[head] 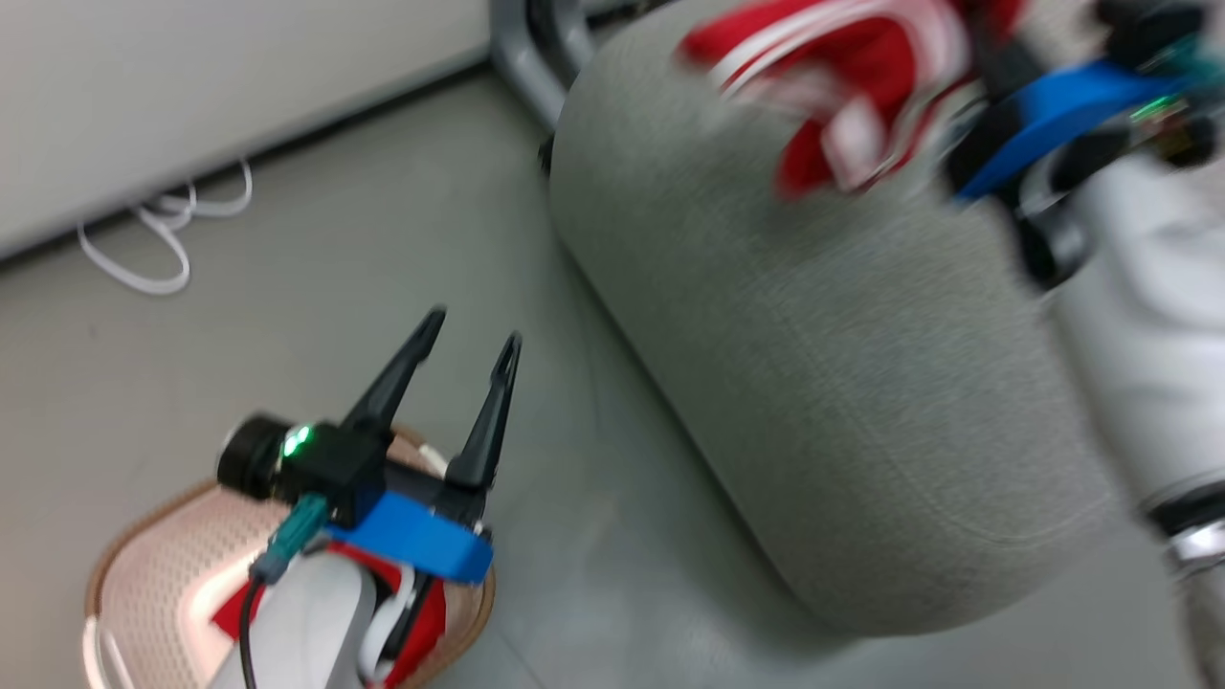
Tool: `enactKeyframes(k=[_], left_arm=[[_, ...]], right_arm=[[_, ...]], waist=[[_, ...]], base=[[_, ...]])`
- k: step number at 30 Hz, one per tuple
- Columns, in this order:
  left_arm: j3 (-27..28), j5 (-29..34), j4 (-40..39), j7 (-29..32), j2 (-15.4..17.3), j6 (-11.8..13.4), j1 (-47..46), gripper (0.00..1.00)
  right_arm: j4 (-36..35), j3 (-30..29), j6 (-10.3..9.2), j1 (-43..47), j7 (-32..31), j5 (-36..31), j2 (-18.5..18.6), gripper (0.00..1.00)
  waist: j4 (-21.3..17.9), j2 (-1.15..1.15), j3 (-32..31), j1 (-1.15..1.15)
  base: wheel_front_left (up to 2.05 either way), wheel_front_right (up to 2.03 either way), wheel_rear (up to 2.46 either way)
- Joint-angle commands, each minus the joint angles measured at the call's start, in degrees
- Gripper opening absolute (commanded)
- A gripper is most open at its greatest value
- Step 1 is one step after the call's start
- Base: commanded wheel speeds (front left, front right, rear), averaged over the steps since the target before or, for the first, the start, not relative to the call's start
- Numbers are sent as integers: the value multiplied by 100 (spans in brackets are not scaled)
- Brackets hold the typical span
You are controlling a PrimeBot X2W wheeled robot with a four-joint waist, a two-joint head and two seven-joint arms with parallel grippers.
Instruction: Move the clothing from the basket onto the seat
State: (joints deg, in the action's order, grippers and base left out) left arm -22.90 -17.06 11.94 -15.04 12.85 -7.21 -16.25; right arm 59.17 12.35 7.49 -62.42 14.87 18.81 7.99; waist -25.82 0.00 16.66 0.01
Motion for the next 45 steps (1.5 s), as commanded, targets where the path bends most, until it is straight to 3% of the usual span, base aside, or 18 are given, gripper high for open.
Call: enactKeyframes(k=[1,6,10,16,23,24,26,27,28,37,45], left_arm=[[-146,7,-88,13,109,-42,-395,100],[-558,12,-372,38,271,-41,-1086,100],[-662,46,-585,33,386,-41,-1390,100],[-627,49,-671,9,449,-25,-1469,100],[-597,-74,-516,-17,317,-19,-1294,100],[-583,-92,-474,-15,312,-20,-1268,100],[-546,-113,-417,-19,265,-22,-1214,100],[-526,-138,-381,-20,233,-23,-1192,100],[-503,-160,-349,-21,203,-25,-1159,100],[-3,-502,84,-22,-190,-37,-254,100],[676,-549,345,-19,-554,-41,706,100]], right_arm=[[132,-327,1,-432,6,-145,346,0],[378,-1378,1,-1127,24,-410,1326,0],[437,-2136,1,-1258,35,-509,1741,0],[321,-3112,1,-788,39,-719,1808,0],[230,-3434,1,-251,38,-1223,1614,0],[226,-3454,1,-194,38,-1288,1542,9],[204,-3483,1,-89,38,-1444,1386,44],[186,-3476,1,-36,38,-1517,1302,82],[185,-3473,1,24,38,-1575,1235,100],[115,-2914,1,932,38,-1962,663,100],[-628,-2041,1,2213,36,-1558,305,100]], waist=[[613,0,978,-1],[1136,0,2016,-1],[1377,0,2644,-1],[1524,0,2981,-1],[1575,0,2631,-1],[1571,0,2552,-1],[1556,0,2376,-1],[1550,0,2261,-1],[1546,0,2143,-1],[1584,0,481,-1],[1884,0,-792,-1]], base=[[0,0,0],[0,0,0],[0,0,0],[0,0,0],[0,0,0],[0,0,0],[0,0,0],[0,0,0],[0,0,0],[0,0,0],[0,0,0]])
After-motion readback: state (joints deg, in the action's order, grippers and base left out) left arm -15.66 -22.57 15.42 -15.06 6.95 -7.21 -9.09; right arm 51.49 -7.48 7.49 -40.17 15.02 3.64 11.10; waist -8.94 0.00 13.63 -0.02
